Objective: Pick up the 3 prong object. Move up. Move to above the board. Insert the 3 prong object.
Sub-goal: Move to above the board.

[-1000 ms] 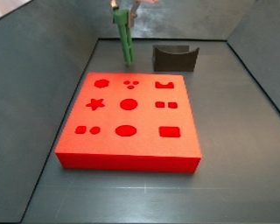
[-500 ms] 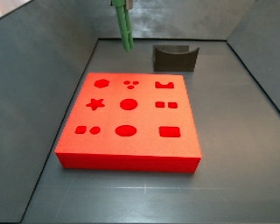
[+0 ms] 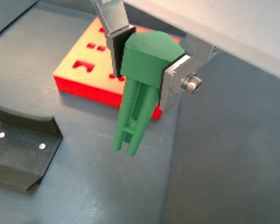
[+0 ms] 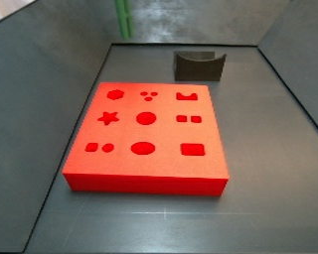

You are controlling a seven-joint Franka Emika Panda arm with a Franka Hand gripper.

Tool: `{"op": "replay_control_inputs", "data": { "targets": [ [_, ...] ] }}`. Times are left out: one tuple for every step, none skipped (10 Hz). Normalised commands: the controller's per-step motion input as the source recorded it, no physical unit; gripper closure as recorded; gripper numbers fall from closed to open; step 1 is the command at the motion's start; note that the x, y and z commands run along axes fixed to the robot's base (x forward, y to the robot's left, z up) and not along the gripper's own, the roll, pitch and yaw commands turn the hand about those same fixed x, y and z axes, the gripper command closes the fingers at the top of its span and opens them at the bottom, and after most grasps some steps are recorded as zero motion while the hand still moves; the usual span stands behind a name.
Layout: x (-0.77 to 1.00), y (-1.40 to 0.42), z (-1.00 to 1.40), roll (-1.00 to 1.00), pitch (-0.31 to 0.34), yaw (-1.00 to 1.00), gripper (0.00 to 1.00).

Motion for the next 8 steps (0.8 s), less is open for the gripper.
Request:
{"op": "replay_control_inputs", "data": {
  "targets": [
    [-0.26,-0.11,1.00,0.09,0.037,0.01,1.00],
    [-0.24,-0.10,1.00,0.09,0.035,0.01,1.00],
    [-0.18,-0.08,0.91,0.08,0.034,0.01,1.00],
    [-0.11,-0.05,0.73,0.08,0.048,0.01,1.00],
    [-0.04,-0.03,0.49,0.08,0.073,0.01,1.00],
    [-0.02,-0.02,0.38,0.07,0.085,0.01,1.00],
    [0.44,-1.00,0.05,0.00,-0.088,1.00,1.00],
    [0.45,-1.00,0.02,0.00,-0.092,1.00,1.00]
  ]
}}
